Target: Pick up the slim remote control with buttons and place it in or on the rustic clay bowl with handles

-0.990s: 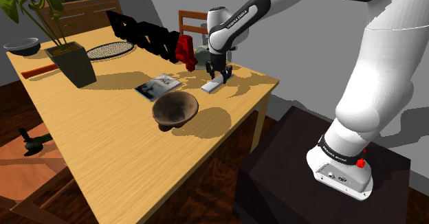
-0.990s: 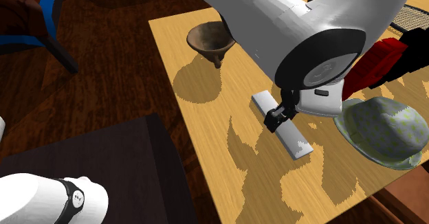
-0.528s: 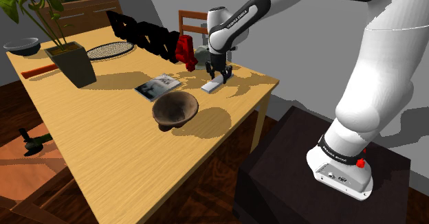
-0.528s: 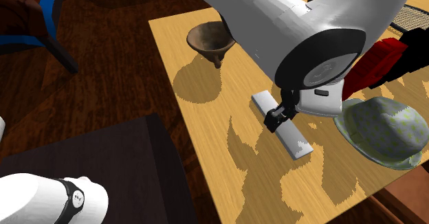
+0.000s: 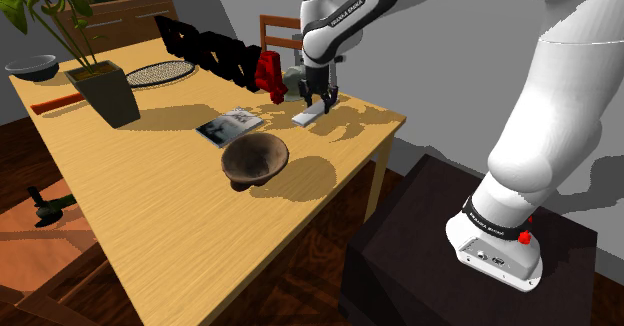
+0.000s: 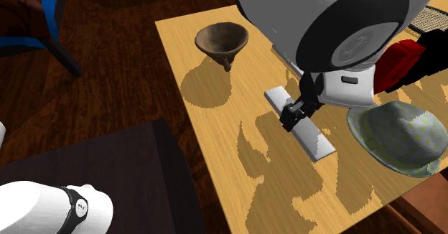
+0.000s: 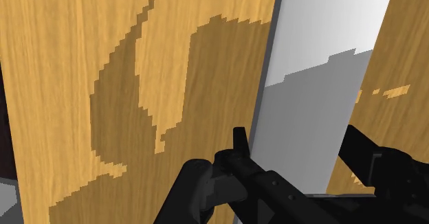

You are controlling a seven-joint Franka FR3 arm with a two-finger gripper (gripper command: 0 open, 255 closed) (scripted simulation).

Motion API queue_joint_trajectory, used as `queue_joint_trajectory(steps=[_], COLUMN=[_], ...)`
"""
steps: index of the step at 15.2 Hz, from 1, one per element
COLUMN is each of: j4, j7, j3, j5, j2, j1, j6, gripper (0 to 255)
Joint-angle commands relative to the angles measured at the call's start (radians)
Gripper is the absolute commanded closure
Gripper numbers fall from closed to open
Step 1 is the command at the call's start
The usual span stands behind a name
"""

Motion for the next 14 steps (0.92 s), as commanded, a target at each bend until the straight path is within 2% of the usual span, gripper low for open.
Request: queue_joint_trajectory(steps=[1, 14], j4=[0.008, 0.093], j7=[-0.006, -0.027], j3=[0.001, 0.007], j5=[0.007, 0.035], j2=[-0.017, -0.094], j1=[-0.002, -0.008], j6=[-0.025, -0.183], gripper=[255, 255])
